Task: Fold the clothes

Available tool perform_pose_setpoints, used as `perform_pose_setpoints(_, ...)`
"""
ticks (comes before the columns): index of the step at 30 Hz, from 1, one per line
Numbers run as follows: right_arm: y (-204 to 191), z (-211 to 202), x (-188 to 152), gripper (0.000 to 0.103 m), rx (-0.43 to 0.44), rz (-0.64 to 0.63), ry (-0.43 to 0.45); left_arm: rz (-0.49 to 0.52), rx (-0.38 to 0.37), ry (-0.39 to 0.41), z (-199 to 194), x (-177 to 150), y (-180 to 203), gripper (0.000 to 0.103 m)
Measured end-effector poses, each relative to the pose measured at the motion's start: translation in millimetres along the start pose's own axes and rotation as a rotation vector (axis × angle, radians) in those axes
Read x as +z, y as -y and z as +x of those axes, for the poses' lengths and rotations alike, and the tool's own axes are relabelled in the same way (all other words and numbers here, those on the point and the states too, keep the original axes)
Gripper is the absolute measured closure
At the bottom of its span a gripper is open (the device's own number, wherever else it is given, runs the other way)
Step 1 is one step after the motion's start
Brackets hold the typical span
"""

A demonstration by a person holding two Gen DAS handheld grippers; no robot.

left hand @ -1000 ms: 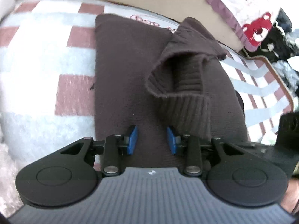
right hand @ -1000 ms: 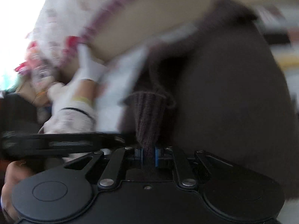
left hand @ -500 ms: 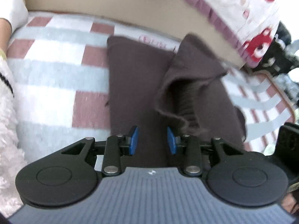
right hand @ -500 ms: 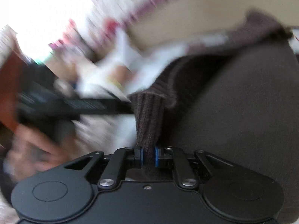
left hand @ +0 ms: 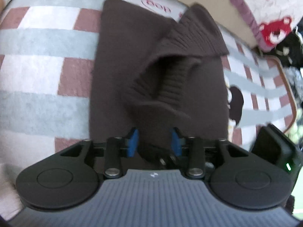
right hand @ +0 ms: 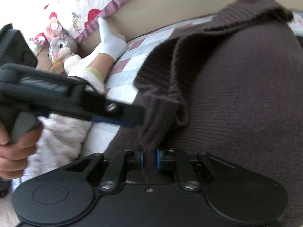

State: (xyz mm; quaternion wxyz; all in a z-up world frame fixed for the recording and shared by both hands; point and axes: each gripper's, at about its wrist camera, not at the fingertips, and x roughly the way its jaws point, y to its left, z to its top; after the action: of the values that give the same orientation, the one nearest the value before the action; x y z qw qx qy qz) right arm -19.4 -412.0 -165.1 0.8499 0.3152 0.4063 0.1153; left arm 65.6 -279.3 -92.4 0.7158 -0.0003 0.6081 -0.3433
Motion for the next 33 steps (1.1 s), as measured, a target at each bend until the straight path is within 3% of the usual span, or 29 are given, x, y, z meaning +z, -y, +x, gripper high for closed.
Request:
perform_pose_setpoints(4, 24, -3, 1, 0.091, 0.074, 0.137, -0.001, 0.189, 0.181, 0.042, 2, 22, 43, 0.05)
perform_pose_setpoints(7, 28, -5, -1, 0.091, 0.089, 0.158, 0.008, 0.319, 0.283, 0.045, 24, 41, 66, 0.047)
perform_pose_setpoints(11, 17, -6, -5, 0.091, 0.069, 0.065, 0.012, 0.459, 0.368, 0.095, 52, 54, 83, 0.047)
perform_pose_setpoints(14, 1, -5, -5, 0.087, 0.056, -0.027, -0.007, 0.572, 0.398, 0.019, 72, 58, 92, 0.045)
perform_pose_setpoints(16, -7, -6, -4, 0.087, 0.056, -0.075, -0.018, 0.623, 0.404, 0.002, 73, 56, 94, 0.044)
perform_pose_setpoints(18, -9, -7, -5, 0.087, 0.048, -0.077, -0.015, 0.636, 0.36, -0.019, 67, 54, 87, 0.048)
perform_pose_setpoints(24, -10, -5, -2, 0.087, 0.019, -0.073, -0.02, 0.572, 0.258, -0.063, 64, 49, 51, 0.048)
perform_pose_setpoints(28, -12, -8, -4, 0.087, 0.021, -0.071, -0.014, 0.576, 0.248, -0.047, 65, 43, 46, 0.048)
perform_pose_setpoints(29, -15, -10, -4, 0.087, 0.033, -0.091, -0.016, 0.586, 0.266, -0.055, 64, 41, 47, 0.049)
perform_pose_setpoints(31, -16, -17, -2, 0.088, 0.064, -0.083, -0.021, 0.628, 0.282, -0.086, 58, 36, 56, 0.085)
perform_pose_setpoints(32, -16, -19, -1, 0.088, 0.07, -0.083, -0.024, 0.659, 0.261, -0.085, 50, 34, 62, 0.098)
perform_pose_setpoints(33, -16, -19, -1, 0.088, 0.073, -0.085, -0.028, 0.706, 0.225, -0.04, 36, 32, 68, 0.098)
